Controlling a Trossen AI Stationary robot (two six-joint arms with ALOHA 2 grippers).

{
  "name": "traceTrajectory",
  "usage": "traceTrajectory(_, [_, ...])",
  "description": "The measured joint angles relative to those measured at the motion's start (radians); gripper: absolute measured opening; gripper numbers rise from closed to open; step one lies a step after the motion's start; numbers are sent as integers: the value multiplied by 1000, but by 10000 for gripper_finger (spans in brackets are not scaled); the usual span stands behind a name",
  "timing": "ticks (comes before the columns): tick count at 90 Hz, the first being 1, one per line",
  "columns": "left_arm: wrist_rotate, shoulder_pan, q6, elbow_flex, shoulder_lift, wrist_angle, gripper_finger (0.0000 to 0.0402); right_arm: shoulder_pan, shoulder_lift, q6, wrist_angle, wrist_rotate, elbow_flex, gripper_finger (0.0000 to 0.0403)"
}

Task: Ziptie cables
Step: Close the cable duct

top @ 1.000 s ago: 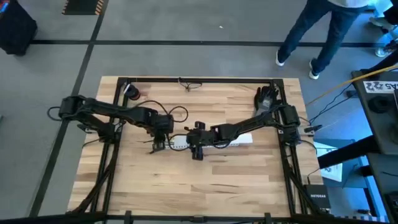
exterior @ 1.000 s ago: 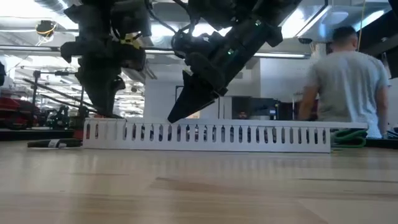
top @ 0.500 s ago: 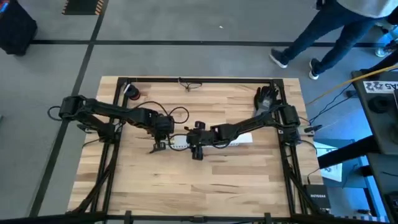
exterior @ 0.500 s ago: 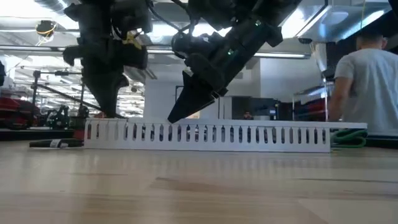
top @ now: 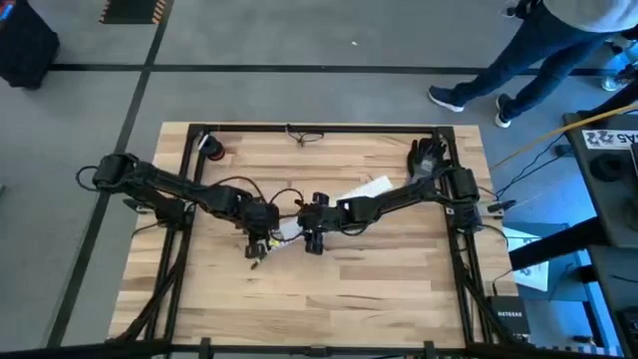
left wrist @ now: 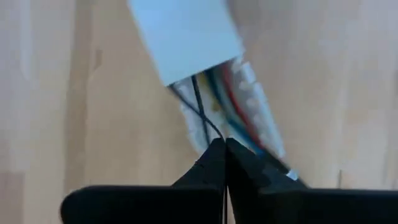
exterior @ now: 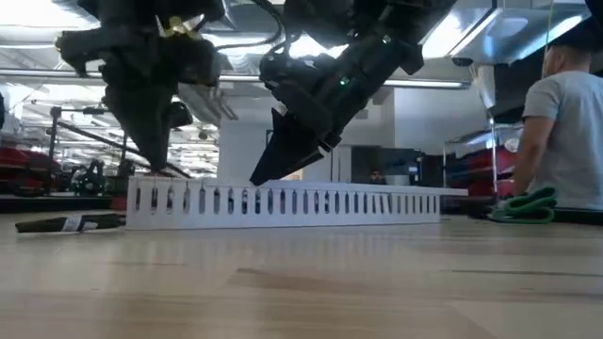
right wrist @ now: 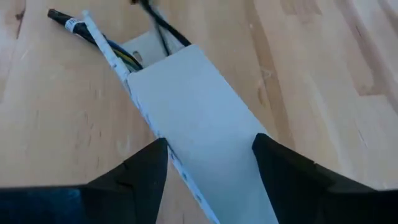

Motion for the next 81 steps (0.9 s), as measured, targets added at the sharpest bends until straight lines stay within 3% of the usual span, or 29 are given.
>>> traceTrajectory(23, [0, -27, -54, -3, 5, 70, 0, 1, 24, -39, -5, -1, 0, 234])
traceTrajectory(55, [27, -108, -207, -99, 73, 292, 0, -4, 25, -107, -12, -9, 0, 234])
traceTrajectory(81, [25, -160, -278, -99, 119, 337, 0, -5, 25, -135, -19, 10, -1, 234])
